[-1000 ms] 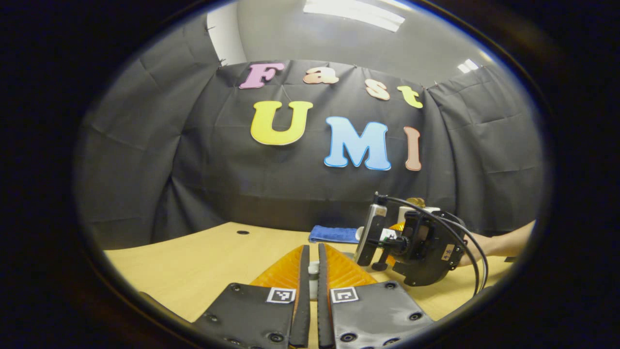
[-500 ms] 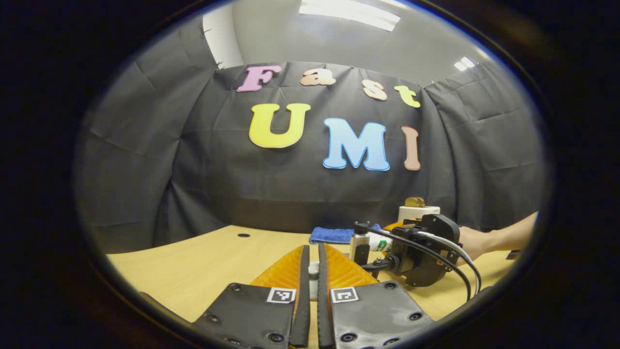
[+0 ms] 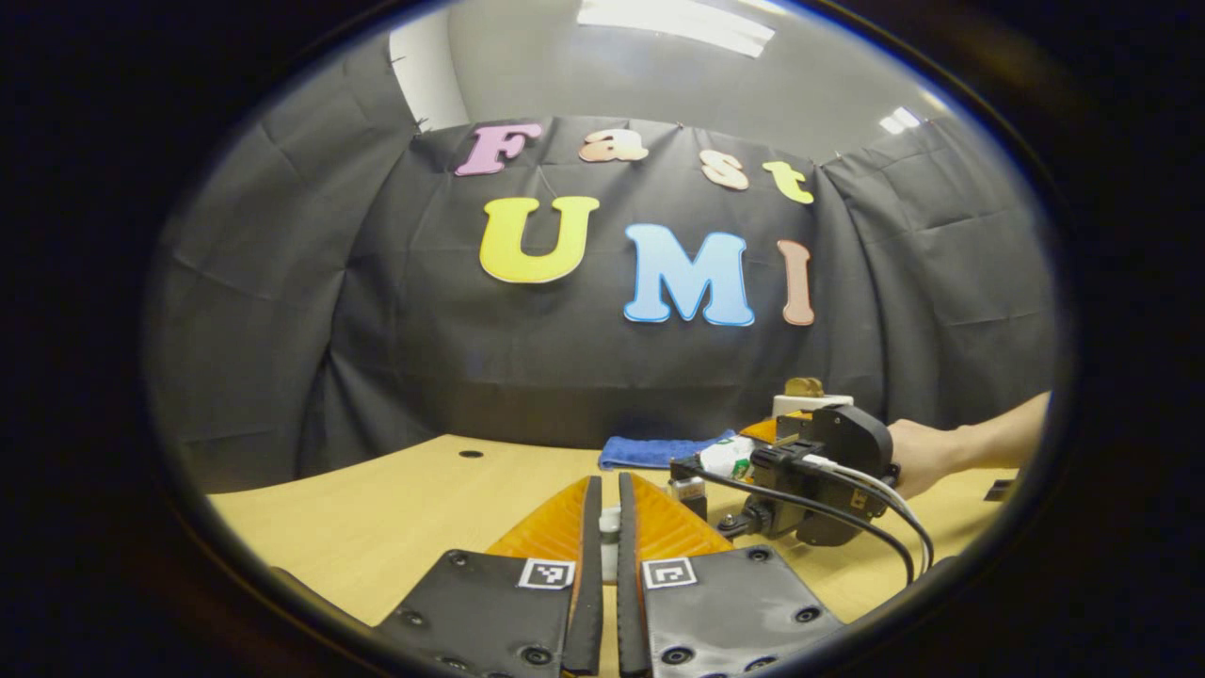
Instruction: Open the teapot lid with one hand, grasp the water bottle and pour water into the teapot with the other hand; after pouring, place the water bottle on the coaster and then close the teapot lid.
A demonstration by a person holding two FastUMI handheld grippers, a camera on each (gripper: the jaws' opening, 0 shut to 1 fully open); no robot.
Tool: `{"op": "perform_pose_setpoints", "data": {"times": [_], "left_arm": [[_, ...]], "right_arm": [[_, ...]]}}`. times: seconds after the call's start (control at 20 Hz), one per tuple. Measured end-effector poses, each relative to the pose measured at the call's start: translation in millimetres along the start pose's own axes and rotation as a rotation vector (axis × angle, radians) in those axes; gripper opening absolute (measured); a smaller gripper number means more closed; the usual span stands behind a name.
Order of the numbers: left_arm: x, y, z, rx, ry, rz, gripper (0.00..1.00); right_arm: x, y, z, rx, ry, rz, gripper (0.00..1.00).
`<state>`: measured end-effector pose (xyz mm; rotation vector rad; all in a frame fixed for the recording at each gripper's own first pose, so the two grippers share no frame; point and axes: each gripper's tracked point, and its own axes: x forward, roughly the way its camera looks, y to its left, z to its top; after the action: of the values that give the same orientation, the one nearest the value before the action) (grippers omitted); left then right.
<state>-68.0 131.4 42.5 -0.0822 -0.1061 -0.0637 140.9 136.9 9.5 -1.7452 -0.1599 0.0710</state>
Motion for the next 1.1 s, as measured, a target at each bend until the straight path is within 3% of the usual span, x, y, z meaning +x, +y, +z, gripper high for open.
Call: {"op": "perform_pose_setpoints", "data": {"times": [0.05, 0.1, 0.15, 0.3, 0.45, 0.5, 0.75, 0.8, 1.1], "left_arm": [[-1, 0, 1, -0.001, -0.002, 0.000, 0.12], [-1, 0, 1, 0.000, -0.001, 0.001, 0.17], [0, 1, 0, 0.001, -0.001, 0.002, 0.12], [0, 1, -1, -0.005, 0.006, 0.001, 0.17], [1, 0, -5, -0.004, 0.016, -0.001, 0.17], [1, 0, -5, -0.005, 0.018, -0.003, 0.12], [0, 0, -4, 0.000, 0.015, -0.005, 0.12], [0, 0, -4, 0.001, 0.016, -0.004, 0.17], [1, -1, -4, 0.002, 0.018, -0.006, 0.12]], "right_arm": [[-1, -1, 1, -0.012, -0.002, -0.004, 0.71], [-1, -1, 1, -0.021, -0.003, -0.010, 0.71], [-2, -1, 1, -0.028, -0.004, -0.016, 0.71], [-2, 0, 2, -0.040, -0.009, -0.025, 0.71], [-3, -4, 4, -0.074, -0.016, -0.043, 0.71], [-2, -5, 3, -0.081, -0.017, -0.051, 0.71], [-3, -16, 4, -0.111, -0.022, -0.064, 0.71], [-5, -15, 7, -0.120, -0.024, -0.066, 0.71], [-4, -26, 5, -0.174, -0.024, -0.100, 0.71]]}}
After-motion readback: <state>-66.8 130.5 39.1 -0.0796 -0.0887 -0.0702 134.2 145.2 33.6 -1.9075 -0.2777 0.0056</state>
